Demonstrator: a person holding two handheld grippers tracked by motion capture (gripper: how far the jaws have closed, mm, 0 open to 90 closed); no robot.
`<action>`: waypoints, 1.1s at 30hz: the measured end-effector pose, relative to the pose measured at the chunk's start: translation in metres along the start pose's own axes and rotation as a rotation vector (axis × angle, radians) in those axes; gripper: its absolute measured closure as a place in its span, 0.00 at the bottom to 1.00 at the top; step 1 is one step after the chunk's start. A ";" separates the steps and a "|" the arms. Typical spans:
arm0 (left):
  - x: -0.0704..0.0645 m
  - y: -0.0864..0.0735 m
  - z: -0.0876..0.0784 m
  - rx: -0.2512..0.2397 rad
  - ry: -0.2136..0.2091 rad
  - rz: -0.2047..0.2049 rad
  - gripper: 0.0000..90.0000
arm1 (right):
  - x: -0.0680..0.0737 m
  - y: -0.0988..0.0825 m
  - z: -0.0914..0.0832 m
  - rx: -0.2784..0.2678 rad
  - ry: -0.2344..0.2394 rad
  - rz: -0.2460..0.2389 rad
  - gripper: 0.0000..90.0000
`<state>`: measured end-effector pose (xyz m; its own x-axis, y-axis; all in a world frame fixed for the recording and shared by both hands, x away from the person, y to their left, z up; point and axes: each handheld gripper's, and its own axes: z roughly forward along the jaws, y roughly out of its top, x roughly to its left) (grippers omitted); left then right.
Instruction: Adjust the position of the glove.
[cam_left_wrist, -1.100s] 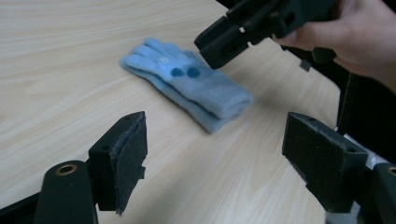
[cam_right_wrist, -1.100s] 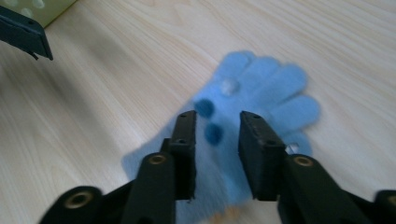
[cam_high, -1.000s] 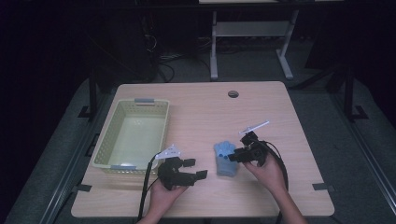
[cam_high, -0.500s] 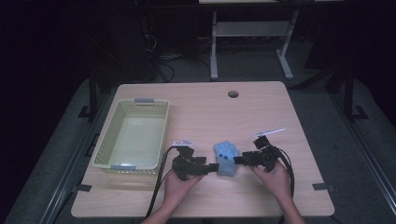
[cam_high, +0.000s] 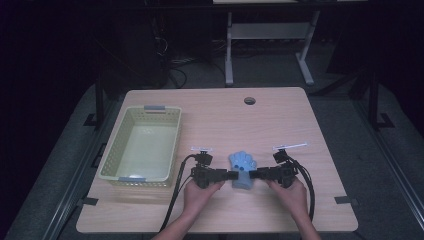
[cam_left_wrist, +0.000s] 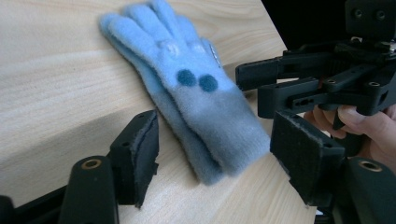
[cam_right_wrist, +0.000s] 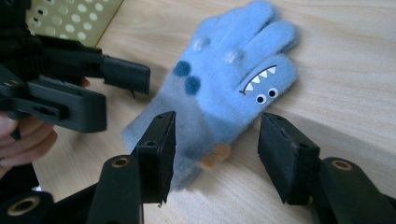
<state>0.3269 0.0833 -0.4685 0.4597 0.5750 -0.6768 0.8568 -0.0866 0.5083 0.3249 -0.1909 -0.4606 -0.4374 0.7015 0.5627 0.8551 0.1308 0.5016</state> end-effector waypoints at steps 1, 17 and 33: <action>0.001 0.000 0.000 0.006 0.003 -0.003 0.40 | -0.001 0.000 0.000 -0.011 -0.001 0.013 0.52; 0.007 -0.002 0.010 0.038 -0.018 -0.049 0.57 | -0.002 -0.006 0.011 -0.020 0.017 0.047 0.57; 0.008 -0.009 0.016 0.017 -0.055 -0.058 0.68 | 0.005 -0.010 0.019 -0.049 -0.019 0.016 0.77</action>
<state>0.3264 0.0752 -0.4872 0.4206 0.5340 -0.7334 0.8860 -0.0680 0.4586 0.3194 -0.1752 -0.4755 -0.4178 0.7165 0.5587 0.8474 0.0854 0.5241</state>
